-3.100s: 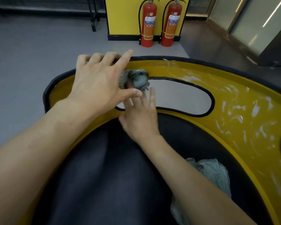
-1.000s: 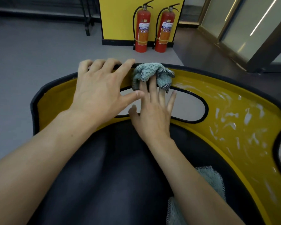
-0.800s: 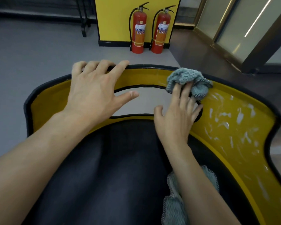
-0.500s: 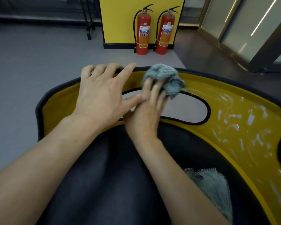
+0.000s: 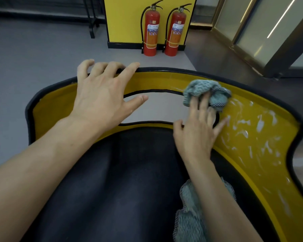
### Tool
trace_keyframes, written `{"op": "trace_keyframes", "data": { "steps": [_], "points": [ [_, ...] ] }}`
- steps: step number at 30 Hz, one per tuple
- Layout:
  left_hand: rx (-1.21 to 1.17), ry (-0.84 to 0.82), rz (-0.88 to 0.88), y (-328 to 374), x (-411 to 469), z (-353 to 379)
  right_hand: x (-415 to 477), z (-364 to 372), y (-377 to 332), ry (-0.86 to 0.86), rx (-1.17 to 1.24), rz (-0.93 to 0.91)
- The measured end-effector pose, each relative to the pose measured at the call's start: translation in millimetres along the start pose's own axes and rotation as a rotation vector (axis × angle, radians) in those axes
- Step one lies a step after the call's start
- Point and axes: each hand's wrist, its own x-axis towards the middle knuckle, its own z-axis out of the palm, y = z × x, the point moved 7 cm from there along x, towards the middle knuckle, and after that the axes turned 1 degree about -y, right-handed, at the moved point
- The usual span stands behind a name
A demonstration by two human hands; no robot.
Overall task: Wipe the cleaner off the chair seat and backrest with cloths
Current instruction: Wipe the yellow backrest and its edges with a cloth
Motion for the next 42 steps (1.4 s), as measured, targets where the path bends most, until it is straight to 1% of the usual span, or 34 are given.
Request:
{"op": "trace_keyframes", "data": {
  "steps": [2, 4, 7, 9, 11, 13, 15, 18, 20, 24, 28, 31, 33, 37, 39, 42],
  "points": [
    [-0.009, 0.001, -0.006, 1.6, 0.9, 0.2, -3.0, -0.4, 8.2, -0.005, 0.000, 0.049],
    [-0.018, -0.003, -0.002, 2.6, 0.7, 1.0, -2.7, 2.3, 2.9, -0.023, 0.049, 0.076],
    [-0.024, 0.009, 0.013, 1.6, -1.6, 0.5, 0.4, 8.1, -22.1, -0.049, 0.273, 0.129],
    [-0.026, 0.012, 0.022, 0.3, -3.0, 1.0, -2.3, 10.8, -53.4, -0.070, 0.366, 0.090],
    [-0.031, 0.014, 0.026, -0.4, -4.2, 2.3, -8.3, 13.4, -88.5, -0.104, 0.368, -0.017],
    [-0.034, 0.028, 0.027, -0.2, -4.2, 2.9, -12.2, 15.2, -106.3, -0.111, 0.342, -0.098],
    [-0.038, 0.033, 0.021, -0.9, -3.5, 3.4, -12.1, 13.9, -101.7, -0.079, 0.261, -0.146],
    [-0.039, 0.027, 0.011, 0.6, -2.5, 2.5, -8.3, 8.0, -72.7, -0.049, 0.099, -0.207],
    [-0.033, 0.023, 0.010, 1.3, -2.7, 2.0, -3.9, 1.2, -41.3, -0.040, 0.035, -0.161],
    [-0.026, 0.014, -0.001, 2.5, -0.7, 2.0, -6.6, -10.1, 16.1, -0.039, -0.008, 0.023],
    [-0.034, 0.003, 0.004, 8.4, 1.7, 4.1, -6.3, -8.4, 8.5, -0.073, 0.047, 0.078],
    [-0.045, 0.013, 0.022, 8.8, -0.7, 4.4, -1.0, -1.4, -21.6, -0.064, 0.216, 0.107],
    [-0.052, 0.018, 0.025, 7.4, -1.9, 3.9, -0.6, 3.2, -57.2, -0.065, 0.285, 0.027],
    [-0.055, 0.025, 0.030, 6.9, -2.4, 4.7, -9.2, 4.8, -116.3, -0.058, 0.315, -0.159],
    [-0.055, 0.030, 0.026, 6.8, -2.4, 5.3, -13.7, 3.3, -123.5, -0.025, 0.301, -0.261],
    [-0.054, 0.029, 0.027, 6.2, -2.5, 5.3, -13.1, 1.4, -116.2, -0.008, 0.201, -0.341]
  ]
}}
